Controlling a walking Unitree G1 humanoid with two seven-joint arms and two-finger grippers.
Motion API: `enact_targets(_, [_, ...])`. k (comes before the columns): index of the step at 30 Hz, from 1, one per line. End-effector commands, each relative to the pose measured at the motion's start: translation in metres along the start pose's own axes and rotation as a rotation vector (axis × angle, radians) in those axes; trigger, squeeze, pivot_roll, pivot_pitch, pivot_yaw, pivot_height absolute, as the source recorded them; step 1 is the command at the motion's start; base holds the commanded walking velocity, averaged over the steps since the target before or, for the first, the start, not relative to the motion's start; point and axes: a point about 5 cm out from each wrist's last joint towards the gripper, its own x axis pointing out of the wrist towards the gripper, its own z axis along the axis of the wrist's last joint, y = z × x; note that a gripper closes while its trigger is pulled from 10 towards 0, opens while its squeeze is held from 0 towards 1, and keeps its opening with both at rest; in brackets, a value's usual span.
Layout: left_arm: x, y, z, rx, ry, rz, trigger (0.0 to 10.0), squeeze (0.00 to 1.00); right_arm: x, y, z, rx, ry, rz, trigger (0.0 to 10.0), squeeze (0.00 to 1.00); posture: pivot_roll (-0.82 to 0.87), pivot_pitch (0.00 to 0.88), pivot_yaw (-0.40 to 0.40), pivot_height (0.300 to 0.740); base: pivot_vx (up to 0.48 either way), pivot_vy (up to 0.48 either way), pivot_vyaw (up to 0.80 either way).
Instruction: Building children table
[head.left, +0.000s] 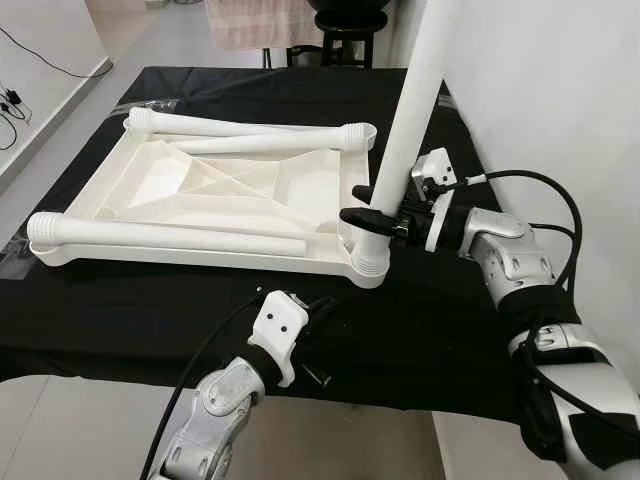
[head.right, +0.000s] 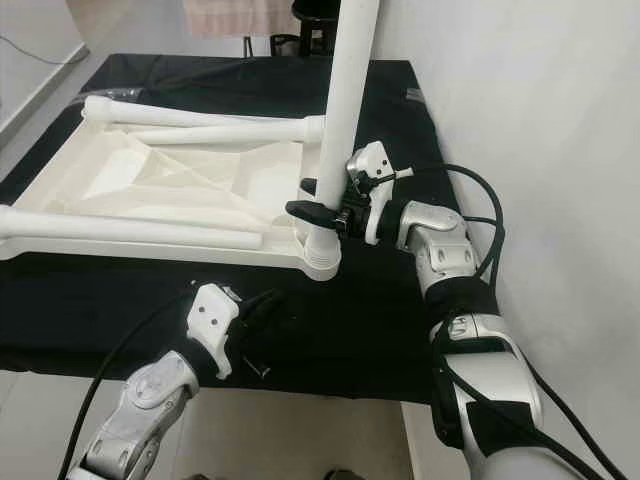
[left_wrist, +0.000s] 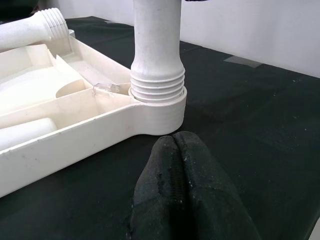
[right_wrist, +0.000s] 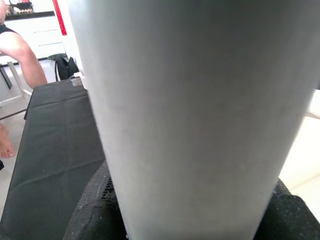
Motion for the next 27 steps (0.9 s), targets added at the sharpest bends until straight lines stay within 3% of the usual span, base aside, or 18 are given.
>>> enact_targets(1, [0.0,-0.003,-0.005,-0.008,0.015,-0.004,10.0,0.0,-0.004,0.004,-0.014,0.049,-0.004,0.02,0.0,0.0,0.06,0.119,-0.03,0.74,0.0,0.0,0.0])
enact_targets(7, [-0.001,-0.002,-0.004,-0.011,0.013,-0.004,10.0,0.0,-0.02,0.004,-0.038,0.045,0.084,-0.089,0.0,0.0,0.06,0.128,-0.03,0.74,0.0,0.0,0.0])
enact_targets(8, [-0.003,-0.002,-0.004,-0.011,0.013,-0.005,10.0,0.0,-0.021,0.004,-0.052,0.043,0.144,-0.241,0.0,0.0,0.06,0.135,-0.043,0.74,0.0,0.0,0.0])
enact_targets(9, [-0.004,-0.002,-0.003,-0.01,0.013,-0.004,10.0,0.0,-0.026,0.0,-0.07,0.077,0.202,-0.639,0.0,0.0,0.06,0.139,-0.041,0.74,0.0,0.0,0.0])
enact_targets(11, [-0.006,-0.001,-0.002,-0.007,0.015,-0.001,10.0,0.0,-0.028,0.034,-0.099,0.183,0.263,-0.839,0.0,0.0,0.07,0.15,-0.03,0.74,0.0,0.0,0.0])
enact_targets(12, [-0.006,-0.001,-0.002,-0.007,0.015,-0.001,10.0,0.0,-0.028,0.034,-0.099,0.183,0.263,-0.839,0.0,0.0,0.07,0.15,-0.03,0.74,0.0,0.0,0.0])
enact_targets(14, [-0.007,0.001,-0.003,0.002,0.018,0.002,10.0,0.0,-0.022,0.055,-0.1,0.125,0.274,-0.814,0.0,0.0,0.06,0.146,-0.023,0.74,0.0,0.0,0.0])
enact_targets(18, [-0.006,0.001,-0.004,-0.003,0.019,0.001,10.0,0.0,-0.016,0.046,-0.098,0.092,0.3,-0.819,0.0,0.0,0.07,0.133,-0.038,0.74,0.0,0.0,0.0])
enact_targets(19, [-0.007,0.002,-0.004,-0.009,0.017,0.012,10.0,0.0,-0.011,0.043,-0.096,0.094,0.312,-0.819,4.4,0.0,0.07,0.13,-0.033,0.74,0.0,0.0,0.0])
enact_targets(20, [-0.007,0.003,-0.004,-0.011,0.017,0.017,10.0,0.0,-0.009,0.043,-0.096,0.095,0.313,-0.82,8.1,0.0,0.07,0.13,-0.031,0.74,0.0,0.0,0.0])
enact_targets(21, [-0.007,0.003,-0.004,-0.011,0.017,0.017,10.0,0.0,-0.009,0.043,-0.096,0.095,0.313,-0.82,8.1,0.0,0.07,0.13,-0.031,0.74,0.0,0.0,0.0])
enact_targets(22, [-0.008,0.003,-0.004,-0.016,0.016,0.029,10.0,0.0,-0.007,0.042,-0.094,0.102,0.294,-0.81,10.0,0.0,0.07,0.129,-0.032,0.74,0.0,0.0,0.0])
enact_targets(23, [-0.008,0.004,-0.004,-0.022,0.015,0.043,10.0,0.0,-0.004,0.041,-0.089,0.12,0.247,-0.783,10.0,0.16,0.08,0.124,-0.032,0.74,0.0,0.0,0.0])
enact_targets(24, [-0.009,0.005,-0.004,-0.026,0.014,0.052,10.0,0.0,-0.002,0.041,-0.085,0.133,0.212,-0.763,10.0,1.0,0.08,0.124,-0.032,0.74,0.0,0.0,0.0])
enact_targets(27, [-0.01,0.005,-0.004,-0.034,0.012,0.054,10.0,0.0,0.002,0.036,-0.065,0.083,0.127,-0.714,10.0,1.0,0.08,0.118,-0.031,0.74,0.0,0.0,0.0])
